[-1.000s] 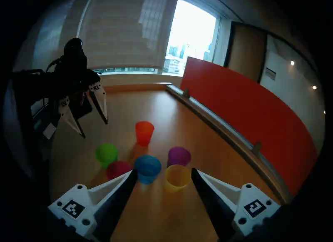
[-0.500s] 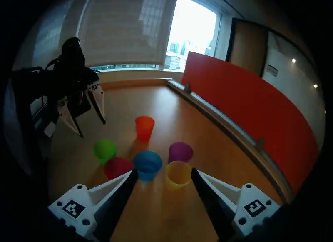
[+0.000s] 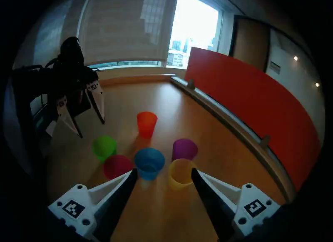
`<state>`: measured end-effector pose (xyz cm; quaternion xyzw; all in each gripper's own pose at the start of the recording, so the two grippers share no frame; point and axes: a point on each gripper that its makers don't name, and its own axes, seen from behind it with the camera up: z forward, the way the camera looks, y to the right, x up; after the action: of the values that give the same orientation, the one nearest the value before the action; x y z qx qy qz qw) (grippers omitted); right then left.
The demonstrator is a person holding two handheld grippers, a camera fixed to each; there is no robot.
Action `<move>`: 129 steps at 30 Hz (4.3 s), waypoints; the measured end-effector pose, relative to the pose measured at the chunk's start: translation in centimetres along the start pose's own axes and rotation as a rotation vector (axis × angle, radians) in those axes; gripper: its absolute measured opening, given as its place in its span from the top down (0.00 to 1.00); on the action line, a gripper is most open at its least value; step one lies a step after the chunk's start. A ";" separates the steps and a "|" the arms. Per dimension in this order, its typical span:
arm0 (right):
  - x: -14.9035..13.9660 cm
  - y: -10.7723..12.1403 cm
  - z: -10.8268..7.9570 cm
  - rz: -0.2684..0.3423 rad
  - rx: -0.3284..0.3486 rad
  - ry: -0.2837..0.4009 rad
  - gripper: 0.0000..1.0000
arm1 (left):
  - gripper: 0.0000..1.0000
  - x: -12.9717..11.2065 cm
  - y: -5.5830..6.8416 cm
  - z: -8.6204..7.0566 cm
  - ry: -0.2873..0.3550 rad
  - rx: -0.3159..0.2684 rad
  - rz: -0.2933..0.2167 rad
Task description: Pour water
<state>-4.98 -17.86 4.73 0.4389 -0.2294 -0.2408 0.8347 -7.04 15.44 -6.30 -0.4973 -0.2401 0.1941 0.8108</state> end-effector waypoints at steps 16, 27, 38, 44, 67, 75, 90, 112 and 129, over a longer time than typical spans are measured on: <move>-0.6 -0.6 1.8 -0.002 0.025 -0.022 0.00 | 0.11 -1.8 0.3 1.0 -0.039 -0.005 -0.007; -1.1 -1.1 2.8 0.002 0.044 -0.036 0.00 | 0.11 -2.6 -0.1 2.0 -0.049 -0.007 -0.023; -1.3 -1.4 3.7 -0.007 0.062 -0.046 0.00 | 0.11 -3.7 -0.2 3.0 -0.057 -0.014 -0.042; -1.3 -1.6 4.1 -0.007 0.072 -0.053 0.00 | 0.11 -3.9 0.0 3.4 -0.054 -0.024 -0.040; -2.1 -1.9 5.6 -0.010 0.096 -0.077 0.00 | 0.11 -4.2 -0.1 5.3 -0.044 -0.042 -0.055; -2.2 -1.8 5.9 -0.009 0.101 -0.078 0.00 | 0.11 -4.1 -0.1 6.0 -0.036 -0.048 -0.063; -2.3 -1.8 6.5 -0.008 0.112 -0.083 0.00 | 0.11 -3.9 0.0 7.2 -0.028 -0.061 -0.059; -1.9 -2.4 7.7 -0.014 0.132 -0.088 0.00 | 0.11 -3.6 0.0 7.7 -0.001 -0.073 -0.095; -2.0 -2.6 8.2 -0.011 0.140 -0.089 0.00 | 0.19 -3.6 0.0 8.0 0.002 -0.073 -0.109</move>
<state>-11.93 -23.05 6.35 0.4863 -0.2800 -0.2482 0.7896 -14.60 19.19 -3.85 -0.5129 -0.2728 0.1403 0.8018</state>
